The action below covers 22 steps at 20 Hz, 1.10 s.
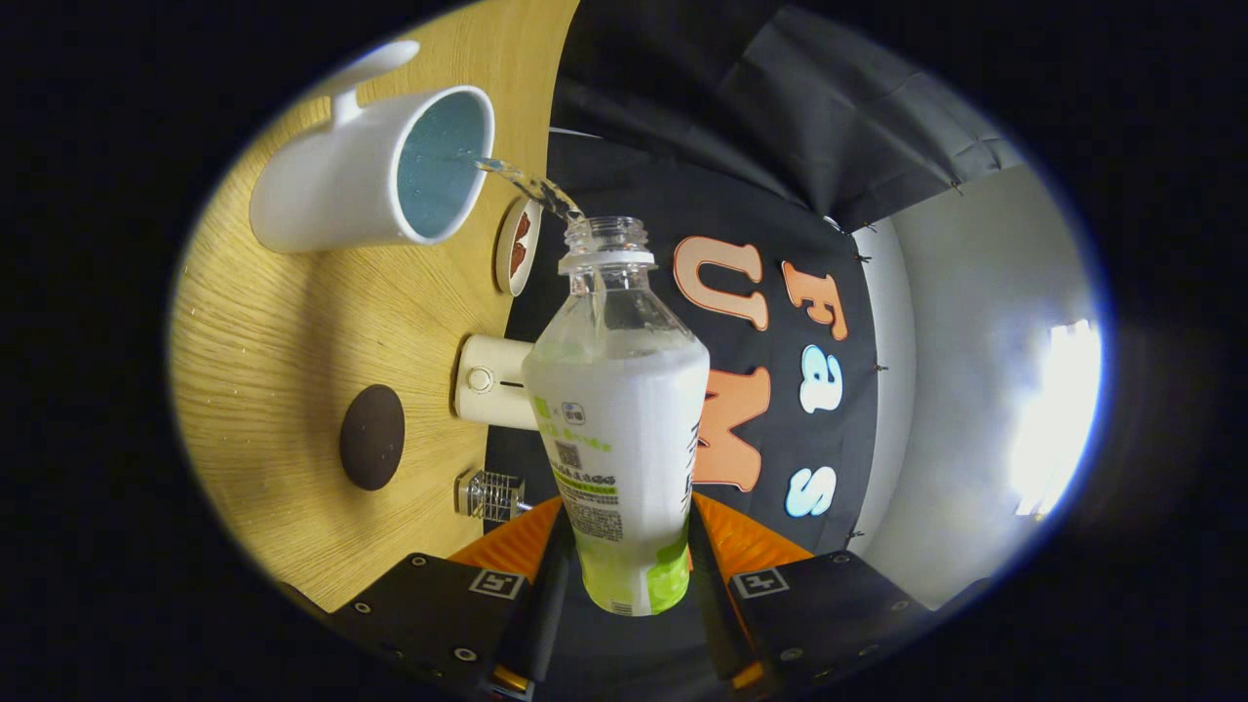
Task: Take the bottle from table, then pour the juice into the cup, finally place the bottle on the coaster
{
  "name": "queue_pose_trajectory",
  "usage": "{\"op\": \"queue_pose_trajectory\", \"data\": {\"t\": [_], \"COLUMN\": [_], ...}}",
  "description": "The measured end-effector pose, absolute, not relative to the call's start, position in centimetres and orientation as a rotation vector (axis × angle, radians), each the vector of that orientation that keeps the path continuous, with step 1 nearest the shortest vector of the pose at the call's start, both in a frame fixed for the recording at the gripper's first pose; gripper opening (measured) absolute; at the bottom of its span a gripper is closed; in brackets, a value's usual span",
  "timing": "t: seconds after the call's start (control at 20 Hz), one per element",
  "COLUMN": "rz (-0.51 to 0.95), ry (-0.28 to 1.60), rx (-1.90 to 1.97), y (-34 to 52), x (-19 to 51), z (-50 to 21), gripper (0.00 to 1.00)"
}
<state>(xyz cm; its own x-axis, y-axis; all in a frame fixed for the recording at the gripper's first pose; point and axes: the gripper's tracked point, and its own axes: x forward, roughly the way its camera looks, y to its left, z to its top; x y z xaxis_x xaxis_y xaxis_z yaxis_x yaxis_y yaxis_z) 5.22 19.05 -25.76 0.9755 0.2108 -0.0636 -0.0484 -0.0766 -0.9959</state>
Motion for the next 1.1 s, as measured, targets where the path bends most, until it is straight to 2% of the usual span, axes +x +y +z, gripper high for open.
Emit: {"op": "queue_pose_trajectory", "data": {"t": [1.1], "rz": [0.206], "ry": [-0.192], "rx": [-1.697], "y": [19.7], "x": [5.1], "z": [-24.1], "gripper": [0.62]}}
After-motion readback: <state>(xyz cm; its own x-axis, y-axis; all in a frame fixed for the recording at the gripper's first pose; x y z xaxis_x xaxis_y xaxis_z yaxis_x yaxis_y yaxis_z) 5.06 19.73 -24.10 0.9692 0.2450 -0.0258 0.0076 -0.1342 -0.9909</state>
